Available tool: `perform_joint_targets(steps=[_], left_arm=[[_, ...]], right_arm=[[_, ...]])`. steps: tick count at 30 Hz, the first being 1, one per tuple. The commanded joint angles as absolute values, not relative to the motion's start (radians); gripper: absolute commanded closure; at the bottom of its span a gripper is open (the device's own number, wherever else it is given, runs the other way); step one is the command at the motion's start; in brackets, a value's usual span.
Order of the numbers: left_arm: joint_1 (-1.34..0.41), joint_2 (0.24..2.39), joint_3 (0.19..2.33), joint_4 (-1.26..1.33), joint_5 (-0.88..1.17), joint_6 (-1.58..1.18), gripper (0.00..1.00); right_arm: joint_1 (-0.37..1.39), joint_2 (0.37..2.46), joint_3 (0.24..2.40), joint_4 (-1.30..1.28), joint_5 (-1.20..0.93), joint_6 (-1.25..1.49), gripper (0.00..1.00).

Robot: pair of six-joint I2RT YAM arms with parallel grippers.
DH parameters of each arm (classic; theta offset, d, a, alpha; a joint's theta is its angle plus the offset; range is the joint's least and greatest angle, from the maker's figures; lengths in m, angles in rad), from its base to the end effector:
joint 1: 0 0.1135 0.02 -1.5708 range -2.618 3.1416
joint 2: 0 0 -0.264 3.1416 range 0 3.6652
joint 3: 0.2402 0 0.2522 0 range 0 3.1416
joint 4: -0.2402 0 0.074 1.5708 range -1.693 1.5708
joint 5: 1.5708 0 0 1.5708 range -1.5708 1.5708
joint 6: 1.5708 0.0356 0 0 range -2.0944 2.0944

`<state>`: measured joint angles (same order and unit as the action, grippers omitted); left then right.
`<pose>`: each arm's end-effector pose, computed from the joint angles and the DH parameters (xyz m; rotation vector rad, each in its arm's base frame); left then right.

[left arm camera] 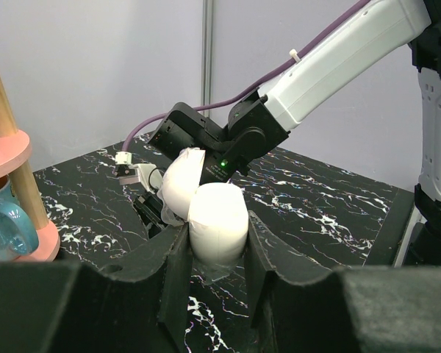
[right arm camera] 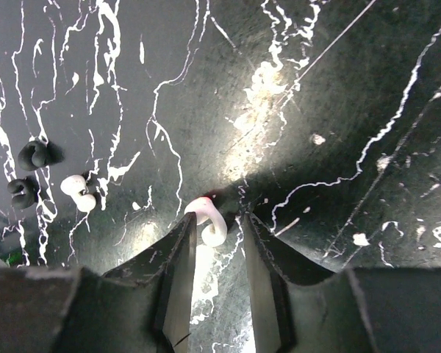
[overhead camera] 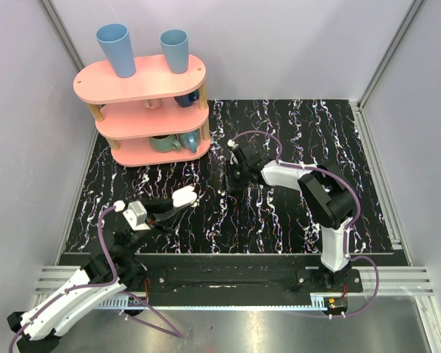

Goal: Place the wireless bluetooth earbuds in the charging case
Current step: Pick up the right earbud from the center of the board.

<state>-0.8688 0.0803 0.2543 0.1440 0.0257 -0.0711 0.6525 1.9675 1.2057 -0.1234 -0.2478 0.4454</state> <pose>0.0586 -0.0707 0.2704 0.5247 1.1856 -0.8261 0.3200 0.2555 0.1473 -0.3807 2.5540 0.7544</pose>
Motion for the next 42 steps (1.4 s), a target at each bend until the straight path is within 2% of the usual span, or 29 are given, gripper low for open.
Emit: perform_joint_targets(steps=[1, 11, 15, 17, 21, 32, 42], left_arm=[[-0.871, 0.083, 0.279, 0.184, 0.020, -0.074, 1.00], [-0.871, 0.083, 0.279, 0.183, 0.020, -0.077, 1.00], [-0.871, 0.083, 0.281, 0.179, 0.020, -0.077, 1.00], [-0.871, 0.083, 0.281, 0.181, 0.018, -0.077, 1.00], [-0.871, 0.084, 0.281, 0.179, 0.021, -0.078, 1.00], [-0.871, 0.080, 0.285, 0.175, 0.020, -0.075, 1.00], [-0.871, 0.086, 0.295, 0.166, 0.034, -0.083, 1.00]], right_arm=[[0.664, 1.997, 1.207, -0.123, -0.253, 0.422, 0.64], [0.667, 1.990, 1.209, -0.112, -0.282, 0.413, 0.76], [0.667, 1.982, 1.200, -0.101, -0.311, 0.413, 0.86], [0.666, 1.977, 1.198, -0.097, -0.322, 0.411, 0.94], [0.667, 1.950, 1.192, -0.095, -0.350, 0.397, 1.00], [0.667, 1.631, 1.095, -0.064, -0.367, 0.238, 1.00], [0.727, 1.266, 0.959, -0.009, -0.220, -0.050, 1.00]])
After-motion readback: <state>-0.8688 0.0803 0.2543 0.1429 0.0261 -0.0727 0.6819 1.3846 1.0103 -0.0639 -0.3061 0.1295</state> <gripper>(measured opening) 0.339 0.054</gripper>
